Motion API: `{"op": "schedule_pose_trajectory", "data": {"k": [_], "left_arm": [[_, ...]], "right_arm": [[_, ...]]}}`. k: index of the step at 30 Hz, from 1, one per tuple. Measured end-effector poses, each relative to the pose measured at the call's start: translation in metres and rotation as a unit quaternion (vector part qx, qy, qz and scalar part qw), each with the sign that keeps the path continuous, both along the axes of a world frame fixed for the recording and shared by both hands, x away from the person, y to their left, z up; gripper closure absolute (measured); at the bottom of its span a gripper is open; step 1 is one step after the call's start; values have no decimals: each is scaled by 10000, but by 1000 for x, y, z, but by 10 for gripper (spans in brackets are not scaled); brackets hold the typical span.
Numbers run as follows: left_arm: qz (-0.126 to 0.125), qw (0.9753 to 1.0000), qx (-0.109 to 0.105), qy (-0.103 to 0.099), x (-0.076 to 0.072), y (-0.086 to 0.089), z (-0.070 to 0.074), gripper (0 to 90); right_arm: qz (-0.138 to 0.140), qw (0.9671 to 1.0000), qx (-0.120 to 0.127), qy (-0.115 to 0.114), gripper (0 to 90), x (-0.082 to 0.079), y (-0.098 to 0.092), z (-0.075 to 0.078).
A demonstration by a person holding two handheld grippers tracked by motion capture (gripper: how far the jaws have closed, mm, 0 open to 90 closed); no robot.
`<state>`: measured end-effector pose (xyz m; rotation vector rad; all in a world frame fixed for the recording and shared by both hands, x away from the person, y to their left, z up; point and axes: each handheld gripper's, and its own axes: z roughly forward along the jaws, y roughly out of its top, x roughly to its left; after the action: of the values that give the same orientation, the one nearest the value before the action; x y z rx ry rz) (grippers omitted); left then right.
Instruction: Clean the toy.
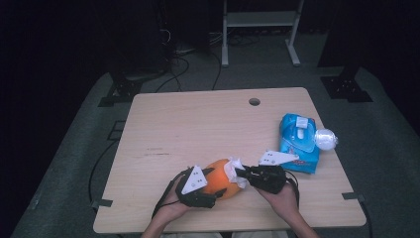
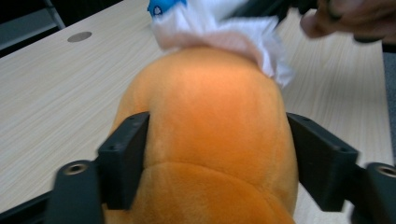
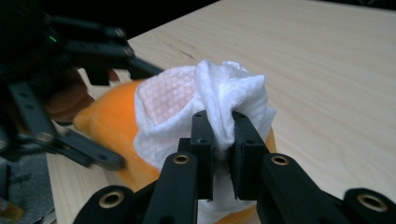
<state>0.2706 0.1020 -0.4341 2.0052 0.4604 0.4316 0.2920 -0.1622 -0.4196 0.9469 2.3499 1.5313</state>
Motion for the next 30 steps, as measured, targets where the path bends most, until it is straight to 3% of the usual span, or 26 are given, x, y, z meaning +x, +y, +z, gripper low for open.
{"op": "schedule_pose_trajectory", "data": {"k": [3,5,8,11,13,16,19,21,25,27,30], "left_arm": [[200,9992,-274,229,2,6,5,183],[217,9986,-333,337,3,9,5,182],[145,9993,-194,291,2,6,3,234],[0,9999,-53,140,0,-2,1,246],[13,9999,-19,134,0,-2,3,227],[130,9994,-260,169,1,5,9,185],[309,9988,-321,205,2,13,13,152],[330,9981,-337,402,5,14,10,185],[214,9987,-171,431,5,5,3,246],[172,9990,-136,379,5,4,4,254],[235,9983,-259,470,6,8,5,247]], "right_arm": [[-191,9997,-111,117,803,4,-8,-5],[-183,9996,-123,193,803,5,-10,-7],[-107,9998,-141,70,803,-1,-2,-1],[165,9998,-30,-137,802,-9,9,9],[187,9993,-167,-280,802,-11,15,11],[58,9997,-146,-160,803,-5,8,5],[-251,9997,-55,42,803,4,-5,-2],[-345,9994,-22,83,803,6,-11,-2],[-198,9995,-184,-173,805,-5,1,6],[75,9995,-107,-299,804,-12,9,11],[177,9988,-186,-415,804,-14,15,15]]}}
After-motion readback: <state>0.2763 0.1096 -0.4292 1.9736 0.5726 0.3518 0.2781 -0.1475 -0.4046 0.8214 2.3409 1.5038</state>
